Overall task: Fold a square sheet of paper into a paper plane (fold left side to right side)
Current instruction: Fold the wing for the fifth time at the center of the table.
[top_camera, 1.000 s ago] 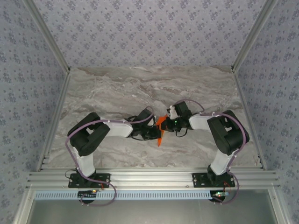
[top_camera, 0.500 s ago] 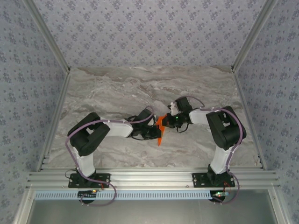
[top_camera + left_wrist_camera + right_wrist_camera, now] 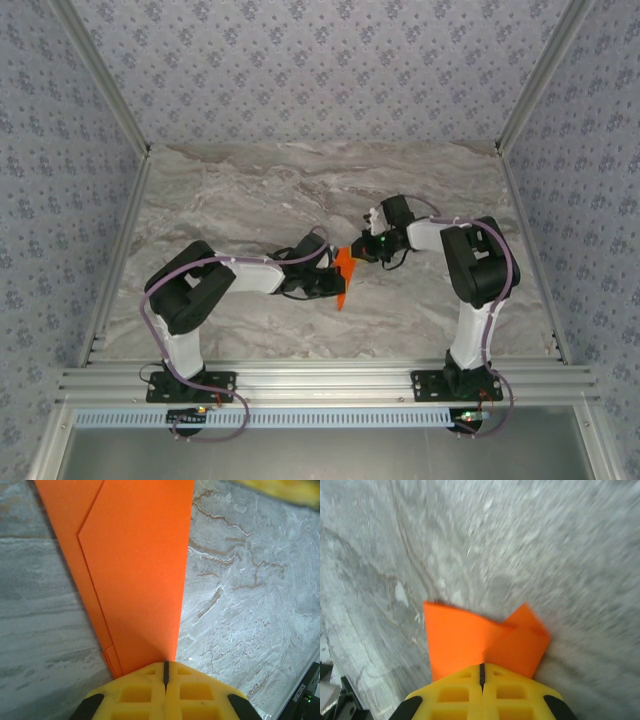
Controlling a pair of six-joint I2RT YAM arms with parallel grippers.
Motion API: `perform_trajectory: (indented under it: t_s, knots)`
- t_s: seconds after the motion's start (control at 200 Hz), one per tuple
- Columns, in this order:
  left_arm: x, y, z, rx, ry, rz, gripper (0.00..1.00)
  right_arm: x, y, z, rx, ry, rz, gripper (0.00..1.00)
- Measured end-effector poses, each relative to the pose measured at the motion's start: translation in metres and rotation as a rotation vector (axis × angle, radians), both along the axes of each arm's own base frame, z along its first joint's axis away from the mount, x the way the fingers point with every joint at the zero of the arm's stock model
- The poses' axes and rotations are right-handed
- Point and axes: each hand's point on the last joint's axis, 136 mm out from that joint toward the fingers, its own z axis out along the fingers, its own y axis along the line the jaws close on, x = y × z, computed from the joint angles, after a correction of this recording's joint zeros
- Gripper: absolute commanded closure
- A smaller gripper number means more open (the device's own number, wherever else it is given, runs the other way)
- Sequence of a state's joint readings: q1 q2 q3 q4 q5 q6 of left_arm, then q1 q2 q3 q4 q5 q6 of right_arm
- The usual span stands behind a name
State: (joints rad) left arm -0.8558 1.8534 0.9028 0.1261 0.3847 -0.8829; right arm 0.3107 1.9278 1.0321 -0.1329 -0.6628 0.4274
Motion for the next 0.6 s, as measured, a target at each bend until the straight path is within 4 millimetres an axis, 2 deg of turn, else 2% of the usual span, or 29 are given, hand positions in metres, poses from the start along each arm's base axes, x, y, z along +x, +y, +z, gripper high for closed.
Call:
perform_trajectory:
  t_s: [0.185, 0.415, 0.6]
  knots:
    - [0.0, 0.0, 0.0, 0.0, 0.0, 0.0, 0.97, 0.024, -0.01, 0.0, -0.013, -0.021, -0.025, 0.99]
    - [0.001, 0.0, 0.0, 0.001, -0.004, 0.003, 0.97, 0.033, -0.013, 0.001, 0.003, 0.017, -0.023, 0.99]
    - [0.001, 0.0, 0.0, 0.0, -0.005, 0.003, 0.97, 0.068, -0.043, 0.013, -0.069, -0.084, -0.101, 0.98]
